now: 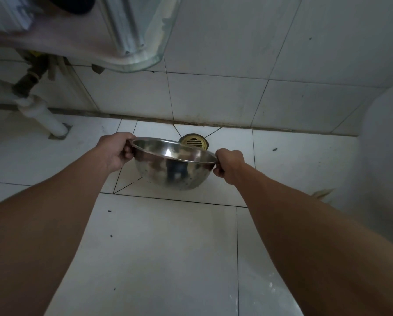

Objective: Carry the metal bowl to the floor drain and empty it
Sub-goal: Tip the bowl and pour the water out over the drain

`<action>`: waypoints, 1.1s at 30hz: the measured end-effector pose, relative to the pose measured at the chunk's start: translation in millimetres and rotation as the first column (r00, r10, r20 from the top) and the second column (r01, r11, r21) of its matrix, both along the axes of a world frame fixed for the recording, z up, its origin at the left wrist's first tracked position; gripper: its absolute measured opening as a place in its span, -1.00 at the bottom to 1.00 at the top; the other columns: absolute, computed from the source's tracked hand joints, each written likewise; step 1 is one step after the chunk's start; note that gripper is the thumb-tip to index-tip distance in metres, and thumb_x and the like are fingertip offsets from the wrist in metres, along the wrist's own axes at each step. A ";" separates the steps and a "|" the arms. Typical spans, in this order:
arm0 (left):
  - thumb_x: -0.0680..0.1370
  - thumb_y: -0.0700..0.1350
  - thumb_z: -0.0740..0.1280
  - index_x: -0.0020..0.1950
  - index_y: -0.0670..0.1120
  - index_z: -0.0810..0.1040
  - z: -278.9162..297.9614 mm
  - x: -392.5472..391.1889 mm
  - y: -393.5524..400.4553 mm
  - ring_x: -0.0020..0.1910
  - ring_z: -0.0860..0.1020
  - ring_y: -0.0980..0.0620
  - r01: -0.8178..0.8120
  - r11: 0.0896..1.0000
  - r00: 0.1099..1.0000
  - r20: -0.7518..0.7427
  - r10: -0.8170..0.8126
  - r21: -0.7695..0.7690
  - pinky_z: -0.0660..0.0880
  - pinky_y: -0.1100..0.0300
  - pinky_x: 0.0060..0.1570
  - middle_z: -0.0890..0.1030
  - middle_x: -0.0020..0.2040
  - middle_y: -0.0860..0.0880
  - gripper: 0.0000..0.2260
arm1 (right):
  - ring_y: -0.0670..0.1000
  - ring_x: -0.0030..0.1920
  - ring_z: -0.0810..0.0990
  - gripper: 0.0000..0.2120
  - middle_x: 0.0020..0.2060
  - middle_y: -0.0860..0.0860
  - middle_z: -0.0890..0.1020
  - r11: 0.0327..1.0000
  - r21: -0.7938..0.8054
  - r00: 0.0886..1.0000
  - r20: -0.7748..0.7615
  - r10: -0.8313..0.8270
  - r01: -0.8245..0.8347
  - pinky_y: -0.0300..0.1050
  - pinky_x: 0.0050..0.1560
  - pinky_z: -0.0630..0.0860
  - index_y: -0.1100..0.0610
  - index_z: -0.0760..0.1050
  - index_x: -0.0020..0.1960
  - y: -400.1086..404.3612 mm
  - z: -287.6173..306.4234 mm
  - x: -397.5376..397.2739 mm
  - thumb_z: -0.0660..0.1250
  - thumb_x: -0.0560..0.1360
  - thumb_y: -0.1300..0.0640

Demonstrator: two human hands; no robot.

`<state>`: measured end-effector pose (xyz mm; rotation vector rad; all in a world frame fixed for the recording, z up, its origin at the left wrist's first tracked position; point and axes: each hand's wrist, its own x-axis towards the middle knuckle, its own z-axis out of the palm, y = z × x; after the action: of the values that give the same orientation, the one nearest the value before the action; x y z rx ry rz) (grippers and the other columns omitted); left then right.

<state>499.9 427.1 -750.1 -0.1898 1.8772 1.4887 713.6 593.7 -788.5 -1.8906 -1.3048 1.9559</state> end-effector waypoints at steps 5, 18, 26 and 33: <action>0.62 -0.32 0.13 -0.31 -0.10 0.29 -3.8 3.7 -1.1 -0.77 0.23 0.20 0.062 0.995 0.994 0.089 -0.056 -0.076 0.14 0.42 -0.75 0.31 -0.69 0.05 -0.70 | -0.07 -0.77 0.31 -0.74 -0.55 0.07 0.42 0.977 -0.205 0.994 0.084 0.074 -0.056 -0.40 -0.71 0.30 0.25 0.42 -0.27 1.9 3.4 7.4 0.19 0.60 0.25; 0.61 -0.33 0.11 -0.30 -0.10 0.28 -0.5 4.9 -3.0 -0.78 0.22 0.19 0.089 0.991 0.993 0.090 -0.080 -0.104 0.14 0.43 -0.74 0.29 -0.69 0.04 -0.70 | -0.06 -0.78 0.30 -0.75 -0.46 0.07 0.41 0.980 -0.172 0.986 0.115 0.119 -0.098 -0.40 -0.71 0.29 0.24 0.42 -0.27 0.1 8.4 6.0 0.18 0.59 0.27; 0.58 -0.33 0.21 -0.13 -0.19 0.50 1.9 7.2 -4.7 -0.72 0.26 0.15 0.145 0.983 0.989 0.018 -0.144 -0.112 0.20 0.40 -0.68 0.35 -0.40 -0.05 -0.86 | 0.02 -0.43 0.44 -0.82 -0.32 0.13 0.48 0.994 0.066 0.995 0.057 0.081 -0.084 -0.33 -0.65 0.38 0.26 0.44 -0.20 0.8 8.7 0.7 0.21 0.57 0.30; 0.60 -0.35 0.16 -0.26 -0.13 0.32 -3.0 6.9 -4.8 -0.77 0.21 0.15 0.138 0.980 0.990 0.045 -0.133 -0.142 0.15 0.43 -0.70 0.27 -0.37 -0.06 -0.75 | -0.02 -0.45 0.34 -0.79 -0.39 0.10 0.42 0.987 -0.059 0.983 0.097 0.155 -0.150 -0.38 -0.67 0.30 0.25 0.42 -0.23 -3.1 6.1 7.6 0.18 0.58 0.32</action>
<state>506.7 422.3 -753.0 -0.1510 1.9303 1.2516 721.2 590.6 -782.4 -1.9929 -1.4827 2.0060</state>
